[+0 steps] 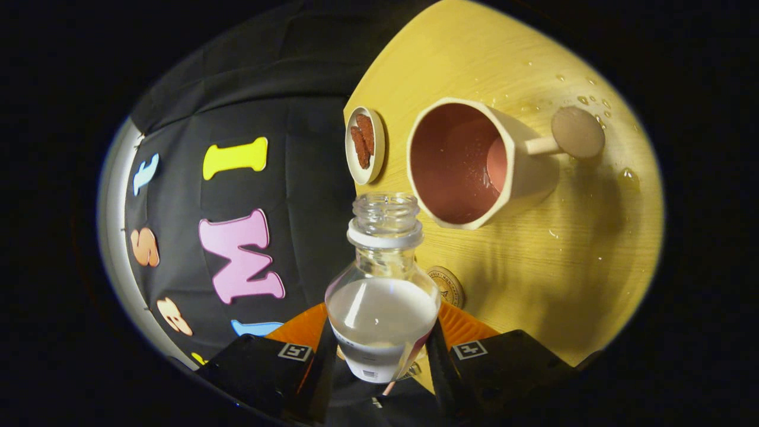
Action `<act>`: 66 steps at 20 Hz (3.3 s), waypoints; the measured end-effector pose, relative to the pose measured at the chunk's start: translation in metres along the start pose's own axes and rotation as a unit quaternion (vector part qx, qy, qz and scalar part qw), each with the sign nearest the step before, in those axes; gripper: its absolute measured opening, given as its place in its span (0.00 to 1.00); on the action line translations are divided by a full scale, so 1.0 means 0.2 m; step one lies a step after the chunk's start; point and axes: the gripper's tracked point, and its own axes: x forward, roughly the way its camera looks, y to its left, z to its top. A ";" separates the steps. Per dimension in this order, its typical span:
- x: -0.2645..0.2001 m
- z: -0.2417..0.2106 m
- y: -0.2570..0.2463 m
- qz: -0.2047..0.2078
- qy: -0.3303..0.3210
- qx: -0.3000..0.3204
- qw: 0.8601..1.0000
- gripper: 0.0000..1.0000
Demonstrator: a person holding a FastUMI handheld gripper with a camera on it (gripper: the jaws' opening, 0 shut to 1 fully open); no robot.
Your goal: Take the bottle from table, then pour the juice into the cup, finally place the bottle on the coaster
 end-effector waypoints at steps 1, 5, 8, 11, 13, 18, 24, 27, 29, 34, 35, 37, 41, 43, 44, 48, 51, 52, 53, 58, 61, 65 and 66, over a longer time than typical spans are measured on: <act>0.01 0.01 0.03 0.009 -0.005 0.031 0.999 0.71; 0.02 0.01 0.01 0.008 -0.006 0.076 0.997 0.71; 0.02 0.03 0.05 0.017 -0.006 0.117 0.993 0.71; 0.04 0.05 0.08 0.017 -0.005 0.146 0.989 0.71; 0.05 0.06 0.10 0.015 -0.006 0.164 0.986 0.71; 0.06 0.07 0.12 0.008 -0.004 0.209 0.978 0.71; 0.03 0.10 0.19 0.021 -0.016 0.264 0.964 0.71; 0.02 0.12 0.24 0.030 -0.025 0.290 0.956 0.71; 0.01 0.12 0.25 0.031 -0.026 0.304 0.952 0.71; -0.01 0.13 0.32 0.039 -0.031 0.331 0.942 0.71; -0.01 0.14 0.34 0.043 -0.033 0.338 0.939 0.71; -0.01 0.14 0.36 0.047 -0.038 0.349 0.935 0.71; -0.02 0.16 0.44 0.058 -0.042 0.361 0.930 0.71; -0.02 0.18 0.47 0.064 -0.045 0.371 0.925 0.71; -0.02 0.18 0.48 0.067 -0.045 0.375 0.923 0.71; -0.04 0.19 0.50 0.079 -0.048 0.388 0.917 0.71; -0.04 0.20 0.51 0.081 -0.049 0.387 0.917 0.71; -0.04 0.20 0.50 0.080 -0.049 0.386 0.918 0.71; -0.04 0.21 0.50 0.078 -0.048 0.386 0.918 0.71; -0.04 0.20 0.48 0.076 -0.048 0.387 0.918 0.71; -0.04 0.20 0.47 0.073 -0.047 0.385 0.919 0.71; -0.05 0.21 0.46 0.073 -0.052 0.380 0.920 0.71; -0.06 0.21 0.46 0.073 -0.054 0.380 0.921 0.71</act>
